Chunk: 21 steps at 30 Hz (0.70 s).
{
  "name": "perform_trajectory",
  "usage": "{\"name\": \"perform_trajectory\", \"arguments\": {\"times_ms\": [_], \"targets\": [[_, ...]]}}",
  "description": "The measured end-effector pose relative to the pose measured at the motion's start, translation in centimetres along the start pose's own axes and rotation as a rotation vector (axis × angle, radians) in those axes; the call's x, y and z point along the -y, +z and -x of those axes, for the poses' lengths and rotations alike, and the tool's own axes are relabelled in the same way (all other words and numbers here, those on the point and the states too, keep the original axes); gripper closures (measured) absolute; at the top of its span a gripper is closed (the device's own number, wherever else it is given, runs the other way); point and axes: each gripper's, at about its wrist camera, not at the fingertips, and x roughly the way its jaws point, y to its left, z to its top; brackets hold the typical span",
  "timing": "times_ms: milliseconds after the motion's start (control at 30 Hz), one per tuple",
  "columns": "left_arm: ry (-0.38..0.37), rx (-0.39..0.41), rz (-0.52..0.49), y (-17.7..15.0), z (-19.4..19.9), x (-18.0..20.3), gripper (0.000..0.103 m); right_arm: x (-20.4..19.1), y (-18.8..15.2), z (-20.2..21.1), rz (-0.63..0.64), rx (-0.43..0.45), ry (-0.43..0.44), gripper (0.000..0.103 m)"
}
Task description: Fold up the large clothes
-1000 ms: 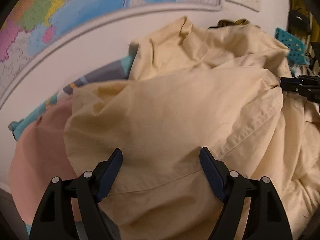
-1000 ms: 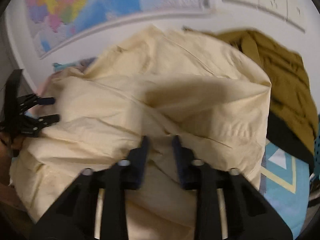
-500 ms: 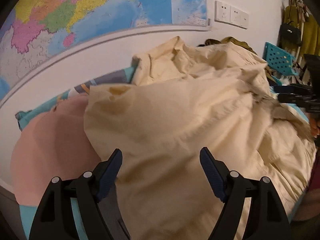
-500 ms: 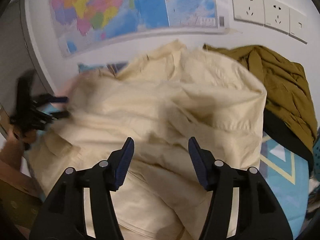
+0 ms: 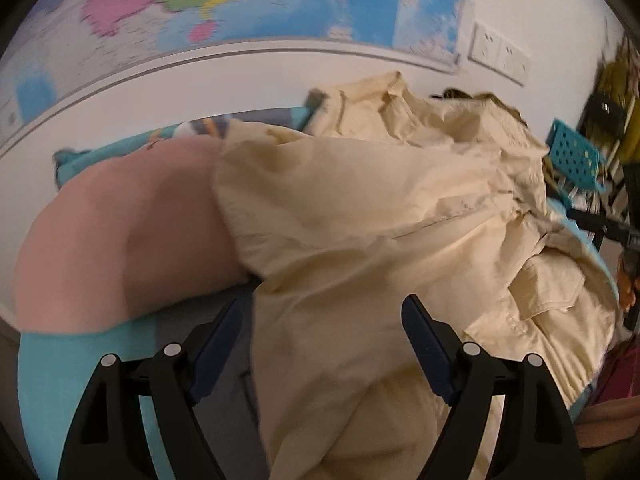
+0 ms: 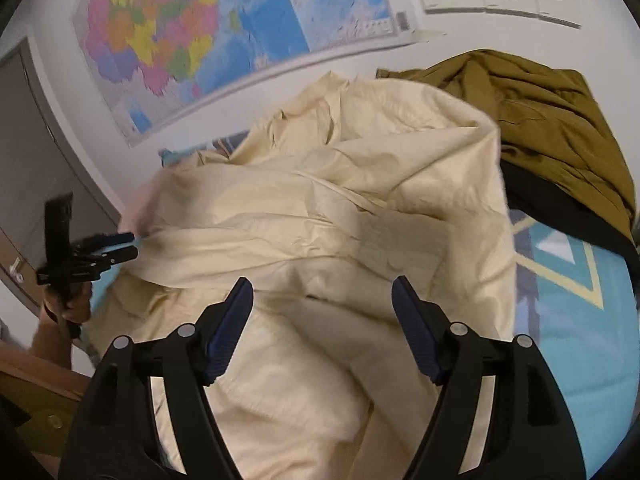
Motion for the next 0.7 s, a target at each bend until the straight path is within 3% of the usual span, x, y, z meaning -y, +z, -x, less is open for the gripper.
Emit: {"name": "perform_trajectory", "arguments": {"times_ms": [233, 400, 700], "targets": [[-0.029, 0.023, 0.08, -3.5, 3.0, -1.8, 0.022, 2.1, -3.2, 4.5, -0.115, 0.023, 0.025, 0.023], [-0.055, -0.011, 0.142, -6.3, 3.3, -2.4, 0.022, 4.2, -5.4, 6.4, -0.213, 0.04, 0.016, 0.02], [-0.22, -0.077, 0.29, -10.3, 3.0, -3.8, 0.021, 6.8, -9.6, 7.7, -0.324, 0.002, 0.031, 0.014]]}}
